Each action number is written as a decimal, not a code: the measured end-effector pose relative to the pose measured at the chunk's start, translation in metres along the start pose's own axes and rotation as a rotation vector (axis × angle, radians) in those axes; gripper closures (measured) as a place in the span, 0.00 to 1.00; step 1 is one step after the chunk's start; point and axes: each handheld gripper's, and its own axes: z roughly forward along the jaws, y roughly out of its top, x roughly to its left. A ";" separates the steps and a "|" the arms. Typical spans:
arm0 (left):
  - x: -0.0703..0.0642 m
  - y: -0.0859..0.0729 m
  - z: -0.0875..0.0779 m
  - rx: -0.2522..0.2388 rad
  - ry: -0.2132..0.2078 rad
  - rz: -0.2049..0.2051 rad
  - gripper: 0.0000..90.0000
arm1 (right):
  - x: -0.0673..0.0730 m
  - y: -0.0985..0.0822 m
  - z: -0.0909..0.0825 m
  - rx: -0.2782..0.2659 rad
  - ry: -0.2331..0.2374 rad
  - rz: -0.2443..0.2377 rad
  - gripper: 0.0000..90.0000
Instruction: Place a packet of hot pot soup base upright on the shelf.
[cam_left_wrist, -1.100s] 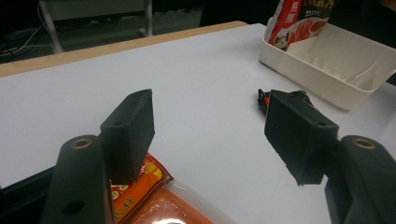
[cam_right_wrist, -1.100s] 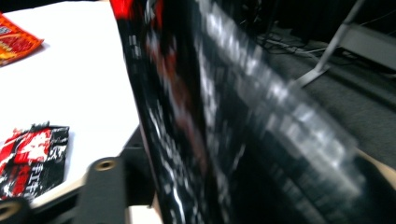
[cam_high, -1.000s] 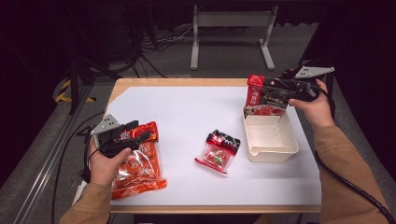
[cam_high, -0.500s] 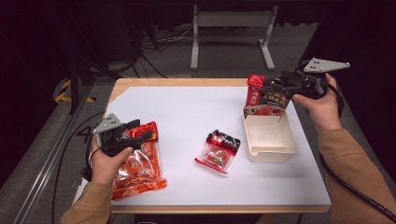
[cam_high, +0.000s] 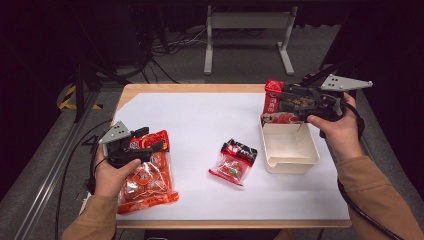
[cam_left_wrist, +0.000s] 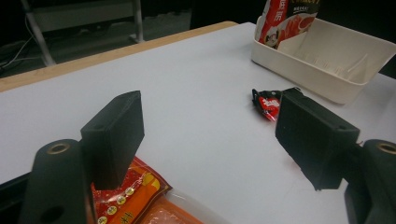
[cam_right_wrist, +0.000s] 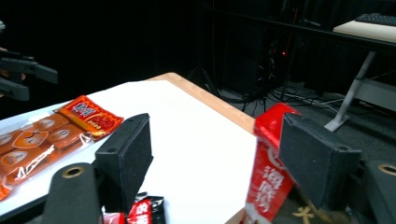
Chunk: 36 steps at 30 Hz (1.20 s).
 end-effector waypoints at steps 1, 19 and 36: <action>0.000 0.000 0.000 0.002 0.003 -0.002 0.26 | 0.004 -0.001 0.000 0.000 -0.002 -0.002 0.31; 0.017 0.005 -0.032 0.066 -0.003 0.019 0.23 | 0.042 -0.038 0.001 -0.033 0.044 0.056 0.31; 0.032 -0.001 -0.047 0.091 0.037 -0.050 0.09 | 0.056 -0.064 0.016 0.037 0.075 0.057 0.31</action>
